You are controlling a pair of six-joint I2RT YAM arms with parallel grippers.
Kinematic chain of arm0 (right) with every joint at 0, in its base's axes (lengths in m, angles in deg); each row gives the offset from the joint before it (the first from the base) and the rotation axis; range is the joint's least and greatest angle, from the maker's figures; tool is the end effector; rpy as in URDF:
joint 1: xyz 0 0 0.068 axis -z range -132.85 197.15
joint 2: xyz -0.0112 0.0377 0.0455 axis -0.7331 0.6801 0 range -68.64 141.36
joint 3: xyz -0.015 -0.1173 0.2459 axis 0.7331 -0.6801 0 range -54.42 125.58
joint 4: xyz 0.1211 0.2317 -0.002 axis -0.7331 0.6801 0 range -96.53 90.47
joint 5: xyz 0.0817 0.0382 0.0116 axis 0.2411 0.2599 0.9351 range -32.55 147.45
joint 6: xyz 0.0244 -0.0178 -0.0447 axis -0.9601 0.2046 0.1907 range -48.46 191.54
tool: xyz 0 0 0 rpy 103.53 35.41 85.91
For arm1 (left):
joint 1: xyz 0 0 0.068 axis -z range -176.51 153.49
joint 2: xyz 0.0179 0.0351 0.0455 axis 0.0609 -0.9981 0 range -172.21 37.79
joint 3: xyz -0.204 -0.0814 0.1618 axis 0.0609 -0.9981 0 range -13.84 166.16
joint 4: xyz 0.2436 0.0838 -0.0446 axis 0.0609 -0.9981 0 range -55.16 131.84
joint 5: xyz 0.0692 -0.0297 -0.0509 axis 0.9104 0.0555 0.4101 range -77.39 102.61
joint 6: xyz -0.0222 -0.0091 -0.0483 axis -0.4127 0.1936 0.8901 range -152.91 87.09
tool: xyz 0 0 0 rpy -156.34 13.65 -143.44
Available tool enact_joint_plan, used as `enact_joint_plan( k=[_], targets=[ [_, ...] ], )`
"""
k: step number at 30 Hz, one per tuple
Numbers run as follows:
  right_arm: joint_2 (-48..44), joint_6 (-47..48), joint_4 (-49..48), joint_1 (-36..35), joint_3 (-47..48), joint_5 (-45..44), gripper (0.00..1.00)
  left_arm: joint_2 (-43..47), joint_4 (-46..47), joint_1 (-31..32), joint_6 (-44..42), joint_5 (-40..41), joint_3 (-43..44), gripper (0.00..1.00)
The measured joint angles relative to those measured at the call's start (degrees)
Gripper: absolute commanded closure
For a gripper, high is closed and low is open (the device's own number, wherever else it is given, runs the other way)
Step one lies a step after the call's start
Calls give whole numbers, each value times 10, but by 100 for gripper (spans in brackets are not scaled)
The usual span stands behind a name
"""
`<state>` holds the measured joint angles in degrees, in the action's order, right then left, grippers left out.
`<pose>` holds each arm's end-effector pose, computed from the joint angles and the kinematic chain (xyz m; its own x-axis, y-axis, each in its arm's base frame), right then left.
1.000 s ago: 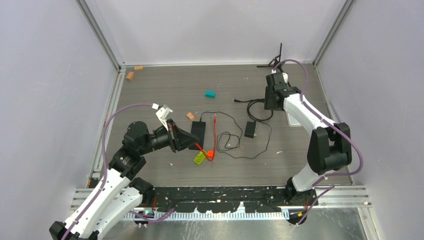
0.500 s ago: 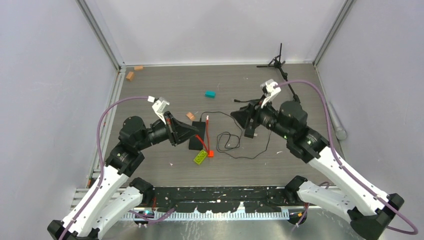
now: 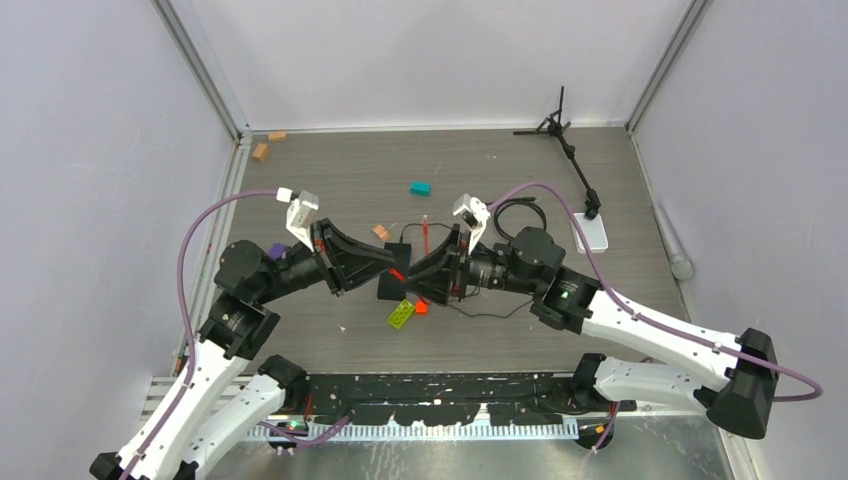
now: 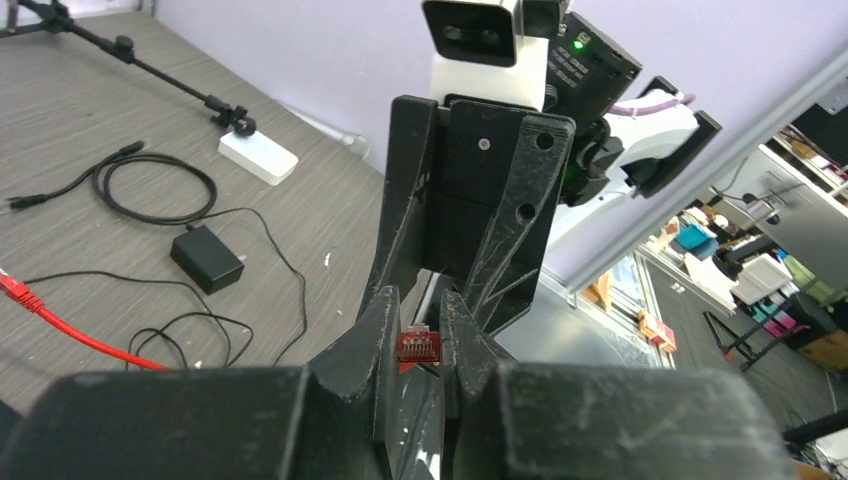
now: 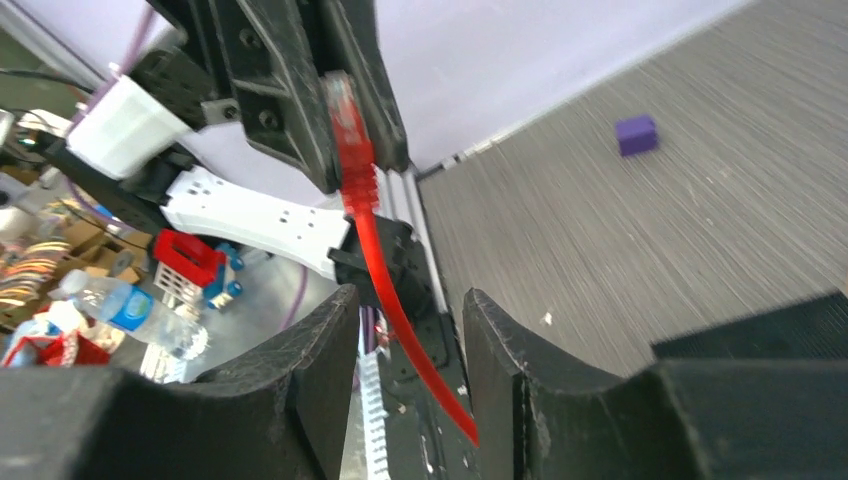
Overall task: Insert the plug into the switch port
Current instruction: Insert the connector into the switch port.
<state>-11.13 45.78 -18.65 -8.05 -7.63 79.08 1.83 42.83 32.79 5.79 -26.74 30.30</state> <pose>0.1246 0.2022 0.3521 -0.4108 0.1170 -0.9042 -0.8828 0.1968 0.4266 0.1116 -0.0884 0.3790 -0.4695 -0.2909 -0.8336 0.8082 0.2385 -0.5384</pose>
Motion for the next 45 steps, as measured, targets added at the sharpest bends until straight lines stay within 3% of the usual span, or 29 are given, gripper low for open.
enact_joint_plan(
  k=[6,16,25,32,35,37,40,42,43,45],
  targets=[
    [30,-23,-107,-16,0,16,51,7,12,0,6,-25,0,100],
    [85,-59,-200,-25,0,43,64,12,20,0,13,-34,0,100],
    [90,-72,-231,-26,0,50,59,15,38,0,17,-40,-6,100],
    [90,-80,-248,-27,-1,51,75,15,58,0,25,-39,-12,100],
    [90,-83,-260,-28,-7,49,90,15,61,0,29,-38,-14,99],
    [90,-85,-268,-28,-13,46,99,17,61,0,29,-38,-16,92],
    [87,-80,-261,-28,-15,44,100,20,61,0,29,-37,-19,43],
    [76,-57,-228,-30,-14,35,99,22,60,0,30,-40,-21,20],
    [65,-41,-196,-29,-12,26,99,23,60,0,36,-41,-21,3],
    [40,-1,-124,-28,-3,6,100,27,59,0,33,-42,-21,0]
  ],
)
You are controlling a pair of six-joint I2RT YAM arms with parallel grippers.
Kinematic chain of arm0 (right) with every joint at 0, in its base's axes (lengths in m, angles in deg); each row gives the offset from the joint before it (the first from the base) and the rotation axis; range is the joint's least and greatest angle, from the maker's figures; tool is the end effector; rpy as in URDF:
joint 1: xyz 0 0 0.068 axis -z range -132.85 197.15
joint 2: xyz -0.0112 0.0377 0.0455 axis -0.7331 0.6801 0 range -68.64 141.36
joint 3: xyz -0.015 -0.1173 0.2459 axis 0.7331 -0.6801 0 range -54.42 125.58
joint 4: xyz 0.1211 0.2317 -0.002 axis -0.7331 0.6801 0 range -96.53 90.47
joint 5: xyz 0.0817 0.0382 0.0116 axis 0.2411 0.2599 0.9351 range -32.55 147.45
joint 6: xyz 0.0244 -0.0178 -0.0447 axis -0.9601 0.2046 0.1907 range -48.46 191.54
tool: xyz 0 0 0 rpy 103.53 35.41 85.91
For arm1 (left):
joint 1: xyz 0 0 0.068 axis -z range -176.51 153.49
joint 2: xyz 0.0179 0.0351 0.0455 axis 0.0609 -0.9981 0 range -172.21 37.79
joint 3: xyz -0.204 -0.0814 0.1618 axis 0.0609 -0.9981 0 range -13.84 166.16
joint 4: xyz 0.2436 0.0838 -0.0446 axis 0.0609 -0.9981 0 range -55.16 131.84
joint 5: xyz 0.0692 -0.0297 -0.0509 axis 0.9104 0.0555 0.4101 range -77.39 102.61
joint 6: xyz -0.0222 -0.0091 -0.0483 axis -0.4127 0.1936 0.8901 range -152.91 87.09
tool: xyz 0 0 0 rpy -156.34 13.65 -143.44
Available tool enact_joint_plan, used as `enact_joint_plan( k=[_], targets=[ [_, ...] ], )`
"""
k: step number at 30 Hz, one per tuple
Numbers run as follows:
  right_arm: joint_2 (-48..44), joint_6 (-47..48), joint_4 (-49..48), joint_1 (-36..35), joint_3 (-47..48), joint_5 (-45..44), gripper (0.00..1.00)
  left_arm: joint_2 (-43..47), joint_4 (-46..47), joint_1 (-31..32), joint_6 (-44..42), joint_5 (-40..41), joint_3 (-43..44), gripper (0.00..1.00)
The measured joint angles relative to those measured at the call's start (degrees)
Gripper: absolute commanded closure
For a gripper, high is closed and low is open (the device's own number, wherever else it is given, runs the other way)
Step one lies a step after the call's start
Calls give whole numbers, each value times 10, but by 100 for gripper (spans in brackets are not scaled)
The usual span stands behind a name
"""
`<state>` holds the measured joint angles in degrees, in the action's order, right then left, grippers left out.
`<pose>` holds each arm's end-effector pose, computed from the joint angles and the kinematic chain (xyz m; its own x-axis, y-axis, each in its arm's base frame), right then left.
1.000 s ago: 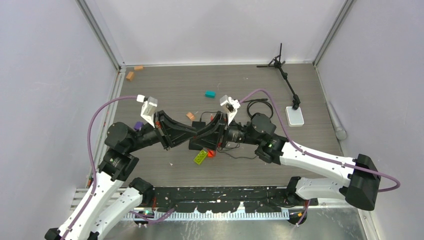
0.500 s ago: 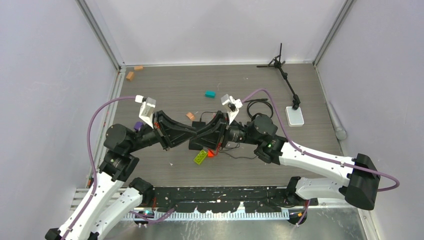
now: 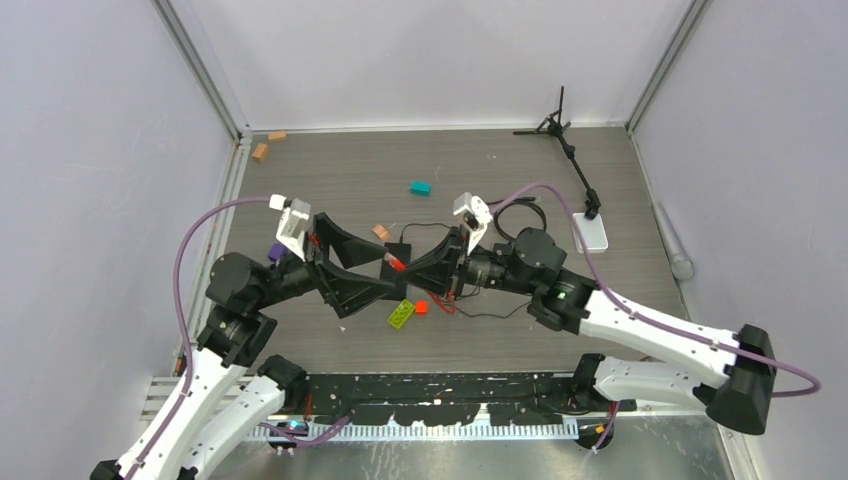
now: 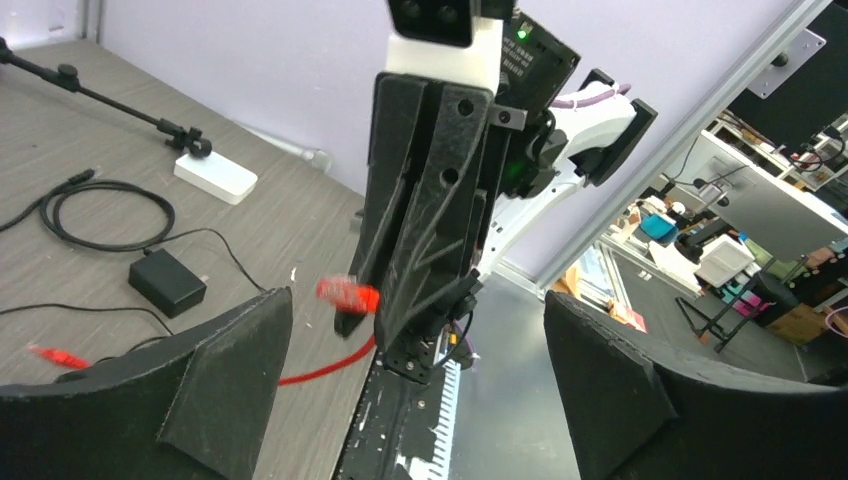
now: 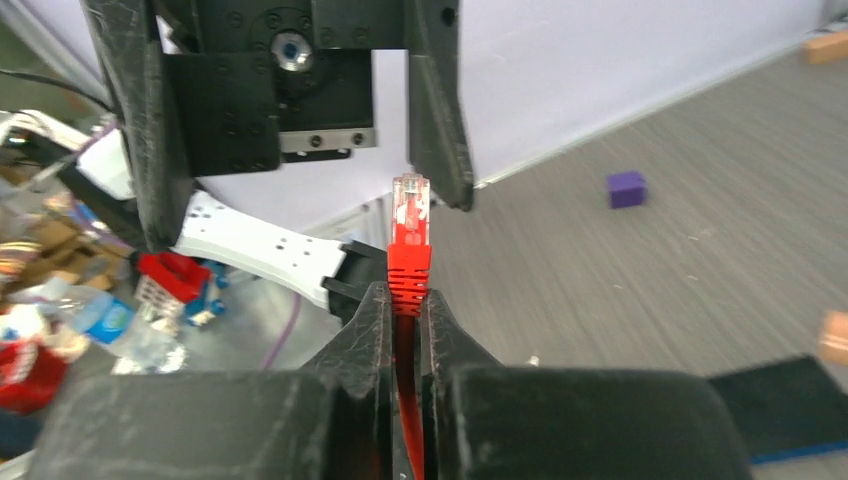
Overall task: Insert the plug into the switch port
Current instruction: Insert the connector into the switch port.
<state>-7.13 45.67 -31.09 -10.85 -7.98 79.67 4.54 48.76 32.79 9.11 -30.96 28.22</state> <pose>0.1220 0.2206 0.3574 -0.3504 0.2017 -0.9146 -0.9223 0.0960 0.3745 0.0999 -0.0841 0.3821 -0.4491 -0.3041 -0.8402 0.8515 0.1394 -0.5056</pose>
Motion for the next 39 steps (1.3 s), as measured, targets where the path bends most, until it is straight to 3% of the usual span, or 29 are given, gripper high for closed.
enact_joint_plan(
  k=[3,8,13,18,29,39],
  targets=[
    [-47,66,110,0,23,-40,100,12,-11,0,-2,1,0,0],
    [-125,150,267,0,68,-93,100,41,-52,0,-17,10,1,11],
    [-162,192,369,-1,119,-113,99,56,-114,0,-40,33,3,12],
    [-160,212,406,-46,144,-134,100,52,-150,0,-52,51,3,13],
    [-71,299,425,-298,226,-259,100,39,-165,0,-78,30,12,18],
    [5,322,411,-312,244,-266,99,66,-83,0,-71,-57,12,28]
  ],
)
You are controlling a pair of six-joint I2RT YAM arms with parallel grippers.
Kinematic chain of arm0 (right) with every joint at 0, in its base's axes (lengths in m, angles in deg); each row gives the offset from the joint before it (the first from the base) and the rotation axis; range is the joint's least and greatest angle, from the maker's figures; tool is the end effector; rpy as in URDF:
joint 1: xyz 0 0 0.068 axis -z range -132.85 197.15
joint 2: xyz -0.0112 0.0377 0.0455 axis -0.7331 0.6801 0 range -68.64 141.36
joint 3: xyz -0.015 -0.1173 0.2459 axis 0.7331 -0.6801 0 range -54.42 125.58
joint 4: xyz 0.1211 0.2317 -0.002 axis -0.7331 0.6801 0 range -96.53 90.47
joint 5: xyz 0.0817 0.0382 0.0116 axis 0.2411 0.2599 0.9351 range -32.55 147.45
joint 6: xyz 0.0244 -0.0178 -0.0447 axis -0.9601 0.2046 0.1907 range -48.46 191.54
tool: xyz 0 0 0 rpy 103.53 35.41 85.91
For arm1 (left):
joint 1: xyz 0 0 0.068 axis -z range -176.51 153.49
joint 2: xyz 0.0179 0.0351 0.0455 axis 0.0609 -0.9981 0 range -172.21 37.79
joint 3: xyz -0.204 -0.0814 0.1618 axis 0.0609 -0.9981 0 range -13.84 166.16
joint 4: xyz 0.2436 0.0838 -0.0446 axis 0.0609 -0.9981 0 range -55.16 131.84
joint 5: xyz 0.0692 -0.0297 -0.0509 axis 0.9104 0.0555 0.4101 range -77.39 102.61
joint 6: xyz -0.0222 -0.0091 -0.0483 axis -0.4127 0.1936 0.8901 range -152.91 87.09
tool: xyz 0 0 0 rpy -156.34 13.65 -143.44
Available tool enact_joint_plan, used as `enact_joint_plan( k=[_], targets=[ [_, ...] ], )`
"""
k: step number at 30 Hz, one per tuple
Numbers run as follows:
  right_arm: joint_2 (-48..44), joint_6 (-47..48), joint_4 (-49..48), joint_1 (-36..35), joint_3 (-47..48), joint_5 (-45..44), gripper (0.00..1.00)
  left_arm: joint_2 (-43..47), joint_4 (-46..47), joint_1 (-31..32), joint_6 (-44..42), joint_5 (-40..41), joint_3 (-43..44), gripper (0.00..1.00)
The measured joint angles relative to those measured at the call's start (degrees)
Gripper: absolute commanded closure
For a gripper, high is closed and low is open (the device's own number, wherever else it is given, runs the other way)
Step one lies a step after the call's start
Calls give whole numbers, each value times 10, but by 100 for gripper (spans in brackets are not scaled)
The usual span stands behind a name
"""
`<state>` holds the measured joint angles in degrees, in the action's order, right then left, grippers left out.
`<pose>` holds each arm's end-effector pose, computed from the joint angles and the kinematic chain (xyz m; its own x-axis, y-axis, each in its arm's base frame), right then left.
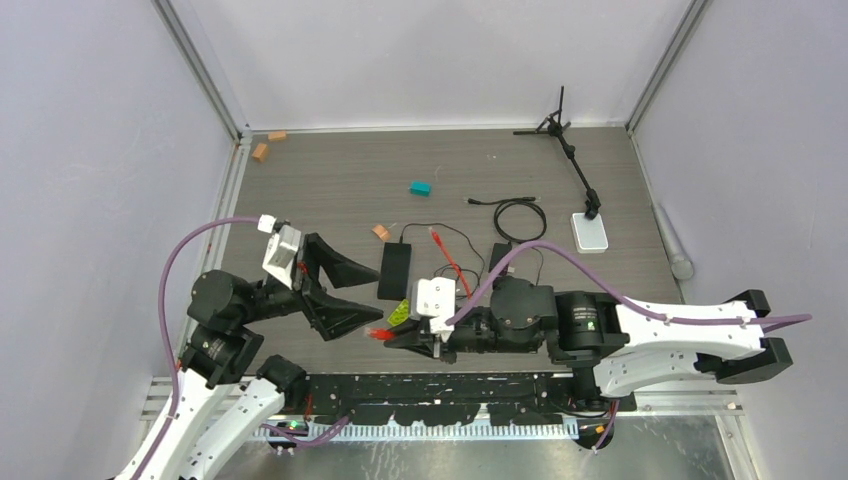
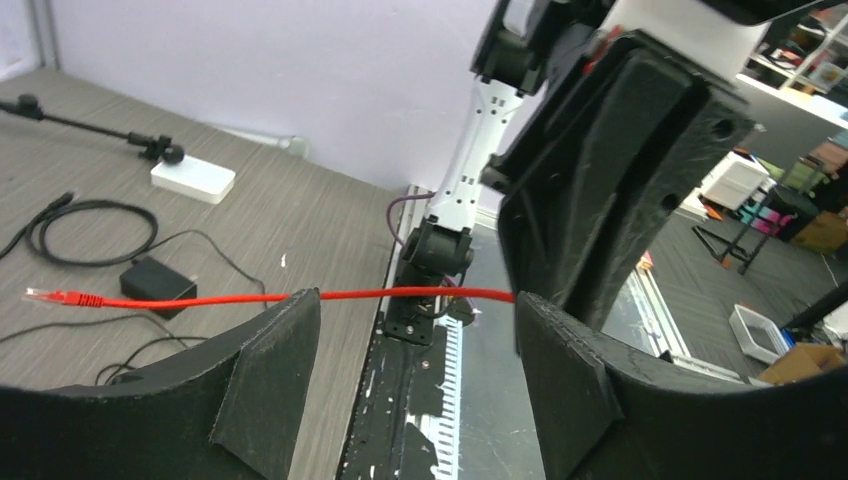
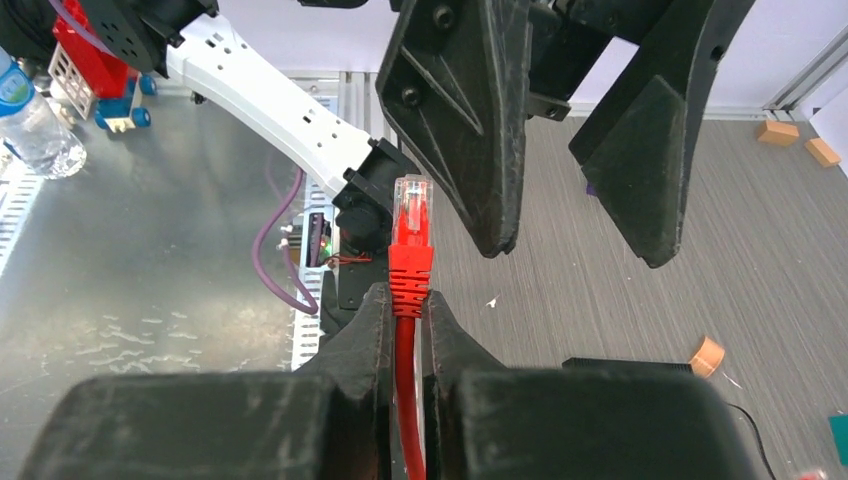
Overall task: Insert the plug into the switch port
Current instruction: Insert the connector into the switch port.
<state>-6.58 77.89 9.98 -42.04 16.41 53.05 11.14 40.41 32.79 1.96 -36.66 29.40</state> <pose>0.0061 0.2377 0.4286 0.1081 -0.1441 -0.9836 -0.9900 0.0748 -0.1198 0.0702 -0.0702 0.3848 -0.3602 -0.2256 -0.9052 0.9157 0.1000 -0.3893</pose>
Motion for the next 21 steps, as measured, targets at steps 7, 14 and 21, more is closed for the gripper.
enact_joint_plan(
  k=[7,14,21],
  targets=[
    [26,9,-7,0,12,14,100,10,39,0,9,-37,-9,30],
    [27,10,-26,0,20,36,100,13,47,0,9,-50,-16,30],
    [27,9,-32,0,20,43,100,12,51,0,9,-63,-18,31]
  ],
)
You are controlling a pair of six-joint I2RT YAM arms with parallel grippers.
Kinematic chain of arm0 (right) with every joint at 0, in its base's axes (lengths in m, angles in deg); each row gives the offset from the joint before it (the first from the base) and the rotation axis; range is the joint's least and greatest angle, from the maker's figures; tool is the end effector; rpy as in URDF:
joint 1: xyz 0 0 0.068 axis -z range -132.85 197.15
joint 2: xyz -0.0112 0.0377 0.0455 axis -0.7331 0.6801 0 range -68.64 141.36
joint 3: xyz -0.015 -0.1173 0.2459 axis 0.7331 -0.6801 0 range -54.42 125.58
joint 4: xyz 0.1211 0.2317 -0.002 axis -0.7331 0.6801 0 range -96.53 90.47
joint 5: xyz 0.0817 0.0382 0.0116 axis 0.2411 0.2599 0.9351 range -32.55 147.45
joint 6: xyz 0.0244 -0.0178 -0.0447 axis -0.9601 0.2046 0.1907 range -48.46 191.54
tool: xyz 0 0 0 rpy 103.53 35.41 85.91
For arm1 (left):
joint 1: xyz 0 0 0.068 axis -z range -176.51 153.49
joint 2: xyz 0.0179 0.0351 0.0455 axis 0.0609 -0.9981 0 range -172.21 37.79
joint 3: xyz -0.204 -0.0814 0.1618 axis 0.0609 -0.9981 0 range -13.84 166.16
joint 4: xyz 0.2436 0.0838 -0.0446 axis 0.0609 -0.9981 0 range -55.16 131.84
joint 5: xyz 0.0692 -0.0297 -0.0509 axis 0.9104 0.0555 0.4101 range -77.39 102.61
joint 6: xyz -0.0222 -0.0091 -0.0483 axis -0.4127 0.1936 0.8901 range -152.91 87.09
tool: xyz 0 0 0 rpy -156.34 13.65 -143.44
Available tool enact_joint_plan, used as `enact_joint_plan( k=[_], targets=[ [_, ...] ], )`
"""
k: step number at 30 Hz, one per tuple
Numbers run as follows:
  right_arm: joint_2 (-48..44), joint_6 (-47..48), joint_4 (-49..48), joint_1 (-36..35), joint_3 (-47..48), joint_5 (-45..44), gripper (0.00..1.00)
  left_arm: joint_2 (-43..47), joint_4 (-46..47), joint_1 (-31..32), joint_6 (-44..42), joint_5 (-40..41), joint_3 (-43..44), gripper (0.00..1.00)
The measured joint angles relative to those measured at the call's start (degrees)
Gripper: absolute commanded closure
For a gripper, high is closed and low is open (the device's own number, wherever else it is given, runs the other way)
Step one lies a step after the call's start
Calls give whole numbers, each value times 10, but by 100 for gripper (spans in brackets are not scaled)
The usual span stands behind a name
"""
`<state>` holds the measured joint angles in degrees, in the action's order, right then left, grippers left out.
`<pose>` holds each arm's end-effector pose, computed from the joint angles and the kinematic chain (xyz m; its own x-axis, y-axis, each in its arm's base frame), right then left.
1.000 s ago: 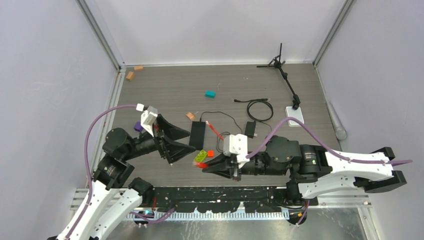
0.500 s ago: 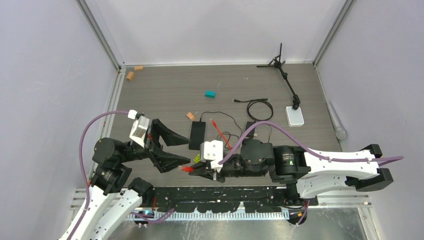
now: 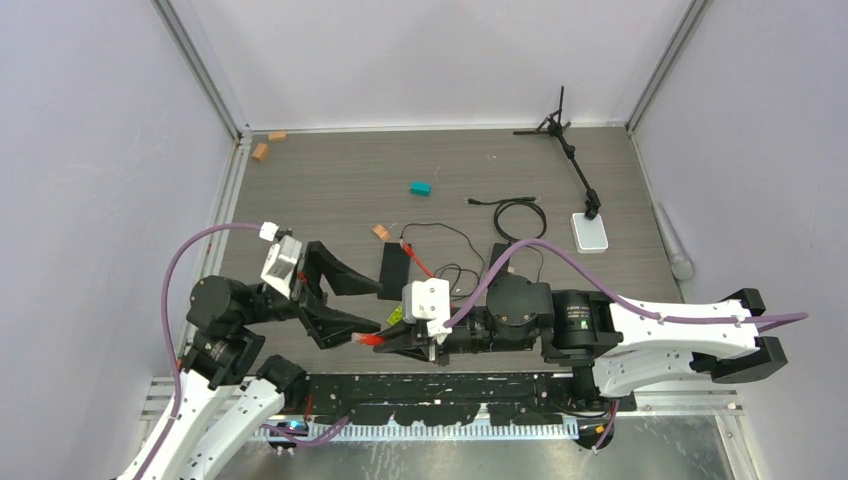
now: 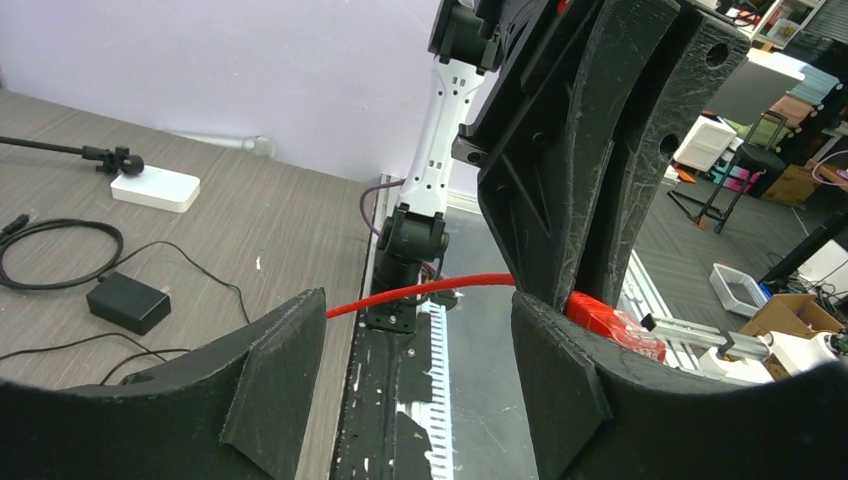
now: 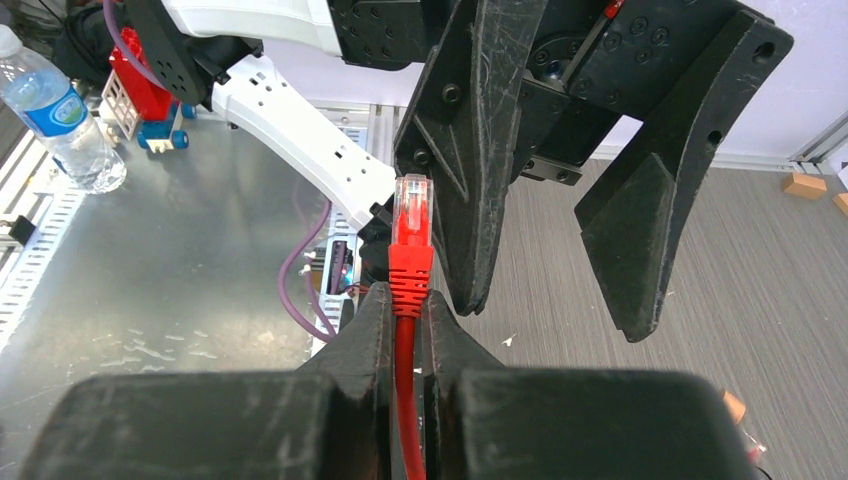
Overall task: Insert the plug into the switch port
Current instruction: Insert the connector into the switch port.
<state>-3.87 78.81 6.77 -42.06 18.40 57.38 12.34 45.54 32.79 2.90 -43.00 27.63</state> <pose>0.0035 0.2507 0.4360 0.1251 -0.0929 -0.9878 -0.9920 0.0034 -0.1260 0.0635 -0.0692 0.3840 -0.3195 -0.1996 -0.9263 0.9457 -0.0054 -0.3250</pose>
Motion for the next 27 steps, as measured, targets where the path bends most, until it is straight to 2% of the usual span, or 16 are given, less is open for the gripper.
enact_joint_plan(
  k=[6,10,12,17,20,22,27],
  targets=[
    [0,-1,0,0,0,0,99,-2,3,0,-2,-4,-3,31],
    [0,-2,0,0,0,-7,100,-2,-14,0,-19,17,-7,25],
    [0,-2,2,0,0,-22,100,-1,-45,1,-32,60,-7,25],
    [1,16,34,10,-3,-125,99,-27,-135,1,-51,207,-8,25],
    [16,24,76,76,2,-153,99,-66,-169,2,-51,290,-19,24],
    [45,34,103,147,9,-179,100,-86,-186,2,-50,342,-36,23],
    [143,81,153,244,28,-278,100,-126,-213,2,-51,442,-69,22]
  ],
)
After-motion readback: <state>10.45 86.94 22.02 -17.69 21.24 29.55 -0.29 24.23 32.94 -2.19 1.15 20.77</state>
